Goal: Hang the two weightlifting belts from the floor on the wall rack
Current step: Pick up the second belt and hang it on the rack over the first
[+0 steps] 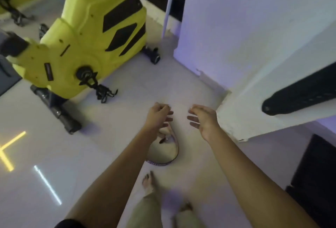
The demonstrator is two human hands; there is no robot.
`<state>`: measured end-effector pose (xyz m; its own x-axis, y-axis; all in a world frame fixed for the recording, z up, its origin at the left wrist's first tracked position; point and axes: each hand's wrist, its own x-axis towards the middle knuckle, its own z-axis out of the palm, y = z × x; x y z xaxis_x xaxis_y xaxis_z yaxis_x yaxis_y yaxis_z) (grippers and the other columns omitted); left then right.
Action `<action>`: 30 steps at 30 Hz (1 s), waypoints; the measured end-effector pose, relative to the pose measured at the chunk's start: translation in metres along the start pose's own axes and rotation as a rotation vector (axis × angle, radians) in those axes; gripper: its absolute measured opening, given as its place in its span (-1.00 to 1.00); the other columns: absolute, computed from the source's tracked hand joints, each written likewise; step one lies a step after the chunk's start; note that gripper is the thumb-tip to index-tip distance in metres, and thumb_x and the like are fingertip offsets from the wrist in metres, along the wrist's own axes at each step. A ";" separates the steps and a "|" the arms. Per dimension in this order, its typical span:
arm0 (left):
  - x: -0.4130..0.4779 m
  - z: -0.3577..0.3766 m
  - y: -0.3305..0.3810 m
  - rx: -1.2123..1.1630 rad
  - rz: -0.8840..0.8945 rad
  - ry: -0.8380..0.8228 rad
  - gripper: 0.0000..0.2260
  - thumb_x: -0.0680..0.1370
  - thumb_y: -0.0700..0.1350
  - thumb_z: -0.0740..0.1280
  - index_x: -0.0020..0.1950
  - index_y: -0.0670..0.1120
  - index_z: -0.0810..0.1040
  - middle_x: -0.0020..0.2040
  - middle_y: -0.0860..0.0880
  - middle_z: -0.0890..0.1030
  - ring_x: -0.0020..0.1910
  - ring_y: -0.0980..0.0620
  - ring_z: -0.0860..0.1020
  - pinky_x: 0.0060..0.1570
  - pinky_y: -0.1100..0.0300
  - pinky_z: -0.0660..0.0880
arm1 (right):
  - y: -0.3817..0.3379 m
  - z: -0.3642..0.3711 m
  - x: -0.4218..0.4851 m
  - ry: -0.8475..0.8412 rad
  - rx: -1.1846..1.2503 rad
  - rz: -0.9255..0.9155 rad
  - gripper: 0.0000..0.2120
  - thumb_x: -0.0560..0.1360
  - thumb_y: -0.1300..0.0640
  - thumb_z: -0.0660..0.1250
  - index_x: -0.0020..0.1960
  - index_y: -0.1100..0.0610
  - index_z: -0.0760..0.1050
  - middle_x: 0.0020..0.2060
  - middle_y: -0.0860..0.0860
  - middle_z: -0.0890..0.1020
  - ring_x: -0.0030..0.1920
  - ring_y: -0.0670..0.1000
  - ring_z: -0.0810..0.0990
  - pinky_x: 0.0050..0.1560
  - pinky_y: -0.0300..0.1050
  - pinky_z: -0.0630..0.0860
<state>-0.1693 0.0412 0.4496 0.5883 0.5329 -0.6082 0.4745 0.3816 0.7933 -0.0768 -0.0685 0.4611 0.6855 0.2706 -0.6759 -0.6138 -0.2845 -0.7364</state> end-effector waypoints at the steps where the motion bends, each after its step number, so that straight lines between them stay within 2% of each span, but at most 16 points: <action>1: 0.019 -0.008 -0.012 0.005 -0.031 0.013 -0.88 0.58 -0.11 0.21 -0.01 -0.13 0.49 -0.12 -0.06 0.57 -0.26 0.01 0.55 -0.30 0.17 0.47 | 0.013 0.013 0.020 -0.005 0.000 0.043 -0.85 0.50 0.26 0.30 -0.22 0.08 0.49 -0.29 0.05 0.56 -0.32 0.04 0.54 -0.30 -0.15 0.43; 4: 0.085 -0.025 -0.056 0.012 -0.132 0.062 -0.88 0.59 -0.14 0.20 0.00 -0.14 0.49 -0.11 -0.09 0.56 -0.32 0.03 0.54 -0.46 0.26 0.47 | 0.063 0.047 0.094 0.012 -0.002 0.201 -0.85 0.51 0.29 0.27 -0.24 0.17 0.47 -0.36 0.10 0.51 -0.42 0.04 0.50 -0.38 -0.15 0.40; 7: 0.164 -0.034 -0.113 0.048 -0.230 0.098 -0.86 0.58 -0.12 0.21 -0.12 -0.08 0.52 -0.25 -0.01 0.58 -0.37 0.11 0.57 -0.30 0.20 0.42 | 0.127 0.077 0.183 0.079 -0.025 0.352 -0.87 0.50 0.25 0.30 -0.21 0.27 0.48 -0.46 0.11 0.54 -0.65 -0.03 0.50 -0.52 -0.20 0.45; 10: 0.249 -0.044 -0.183 0.084 -0.287 0.133 -0.84 0.57 -0.12 0.22 -0.20 0.00 0.48 -0.21 -0.04 0.58 -0.28 0.04 0.54 -0.30 0.19 0.42 | 0.203 0.108 0.273 0.062 -0.035 0.479 -0.79 0.56 0.23 0.21 -0.25 0.22 0.42 -0.48 0.08 0.53 -0.54 0.01 0.47 -0.42 -0.15 0.40; 13: 0.329 -0.054 -0.255 0.147 -0.300 0.168 -0.89 0.55 -0.13 0.23 -0.16 -0.06 0.50 -0.11 -0.14 0.62 -0.33 0.04 0.52 -0.31 0.18 0.41 | 0.281 0.139 0.350 0.053 0.047 0.583 -0.80 0.58 0.26 0.12 -0.22 0.16 0.36 -0.47 0.09 0.42 -0.47 -0.01 0.41 -0.39 -0.20 0.37; 14: 0.352 -0.057 -0.277 0.172 -0.305 0.164 -0.90 0.55 -0.12 0.22 -0.13 -0.08 0.49 -0.09 -0.18 0.64 -0.35 0.04 0.50 -0.34 0.19 0.39 | 0.306 0.148 0.372 0.044 0.093 0.619 -0.82 0.60 0.23 0.11 -0.16 0.16 0.40 -0.49 0.12 0.44 -0.41 0.01 0.49 -0.31 -0.22 0.45; 15: 0.375 -0.059 -0.299 0.189 -0.309 0.159 -0.90 0.55 -0.11 0.22 -0.13 -0.08 0.49 -0.11 -0.19 0.66 -0.37 0.02 0.48 -0.37 0.20 0.36 | 0.329 0.155 0.392 0.037 0.141 0.649 -0.81 0.61 0.20 0.09 -0.04 0.21 0.45 -0.42 0.22 0.52 -0.20 0.12 0.60 -0.09 -0.21 0.53; 16: 0.395 -0.061 -0.317 0.202 -0.312 0.159 -0.89 0.54 -0.11 0.22 -0.16 -0.07 0.49 -0.18 -0.16 0.68 -0.35 0.00 0.47 -0.39 0.21 0.34 | 0.351 0.161 0.411 0.035 0.181 0.680 -0.73 0.63 0.16 0.06 0.12 0.28 0.46 -0.18 0.37 0.59 0.13 0.25 0.56 0.24 -0.13 0.48; 17: 0.412 -0.064 -0.334 0.213 -0.316 0.169 -0.88 0.54 -0.11 0.22 -0.17 -0.06 0.49 -0.26 -0.11 0.67 -0.31 -0.03 0.47 -0.38 0.21 0.33 | 0.369 0.166 0.428 0.037 0.223 0.707 -0.66 0.64 0.14 0.03 0.20 0.34 0.43 0.14 0.45 0.51 0.36 0.31 0.38 0.43 -0.03 0.31; 18: 0.427 -0.066 -0.349 0.225 -0.317 0.180 -0.89 0.54 -0.10 0.23 -0.14 -0.06 0.51 -0.25 -0.07 0.67 -0.25 -0.06 0.50 -0.36 0.20 0.34 | 0.383 0.170 0.441 0.050 0.260 0.720 -0.63 0.64 0.11 0.01 0.20 0.35 0.43 0.34 0.42 0.38 0.44 0.31 0.27 0.47 0.04 0.23; 20: 0.451 -0.069 -0.373 0.271 -0.283 0.177 -0.86 0.53 -0.09 0.25 0.02 -0.08 0.54 -0.03 -0.10 0.66 -0.07 -0.11 0.59 -0.22 0.15 0.43 | 0.409 0.174 0.466 0.114 0.313 0.730 -0.63 0.63 0.06 0.02 0.24 0.29 0.41 0.36 0.34 0.39 0.40 0.26 0.37 0.41 0.07 0.32; 22: 0.464 -0.072 -0.387 0.336 -0.239 0.156 -0.76 0.51 -0.10 0.27 0.15 -0.10 0.55 0.09 -0.11 0.63 0.06 -0.09 0.58 0.00 0.09 0.49 | 0.426 0.178 0.482 0.193 0.373 0.746 -0.71 0.62 0.08 0.05 0.13 0.27 0.41 0.06 0.28 0.54 0.08 0.21 0.56 0.37 0.08 0.38; 24: 0.469 -0.074 -0.390 0.378 -0.220 0.137 -0.73 0.52 -0.12 0.27 0.19 -0.12 0.54 0.11 -0.11 0.62 0.09 -0.08 0.57 0.11 0.08 0.47 | 0.429 0.181 0.488 0.262 0.436 0.741 -0.78 0.60 0.17 0.07 -0.06 0.30 0.39 -0.25 0.17 0.45 -0.25 0.13 0.48 0.34 0.10 0.41; 25: 0.467 -0.074 -0.387 0.390 -0.213 0.135 -0.73 0.52 -0.12 0.27 0.20 -0.13 0.54 0.11 -0.10 0.62 0.09 -0.08 0.56 0.12 0.09 0.47 | 0.424 0.182 0.486 0.289 0.451 0.732 -0.82 0.59 0.22 0.09 -0.04 0.32 0.39 -0.26 0.17 0.44 -0.25 0.13 0.49 0.27 0.08 0.46; 27: 0.456 -0.072 -0.373 0.405 -0.206 0.124 -0.73 0.54 -0.13 0.27 0.22 -0.14 0.53 0.08 -0.08 0.59 0.06 -0.05 0.54 0.07 0.14 0.44 | 0.400 0.179 0.473 0.290 0.482 0.699 -0.82 0.57 0.27 0.15 0.11 0.35 0.35 -0.14 0.27 0.54 -0.01 0.23 0.60 0.05 0.06 0.52; 30: 0.424 -0.067 -0.331 0.409 -0.193 0.092 -0.71 0.55 -0.13 0.27 0.25 -0.16 0.51 0.15 -0.09 0.57 0.04 0.02 0.50 0.02 0.23 0.37 | 0.342 0.172 0.434 0.257 0.500 0.623 -0.66 0.55 0.35 0.14 0.32 0.36 0.30 0.11 0.32 0.54 0.24 0.30 0.52 -0.05 0.06 0.52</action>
<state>-0.1209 0.1918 -0.0694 0.4120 0.5538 -0.7236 0.7997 0.1608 0.5784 -0.0562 0.1100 -0.0888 0.1944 -0.0366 -0.9802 -0.9695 0.1450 -0.1976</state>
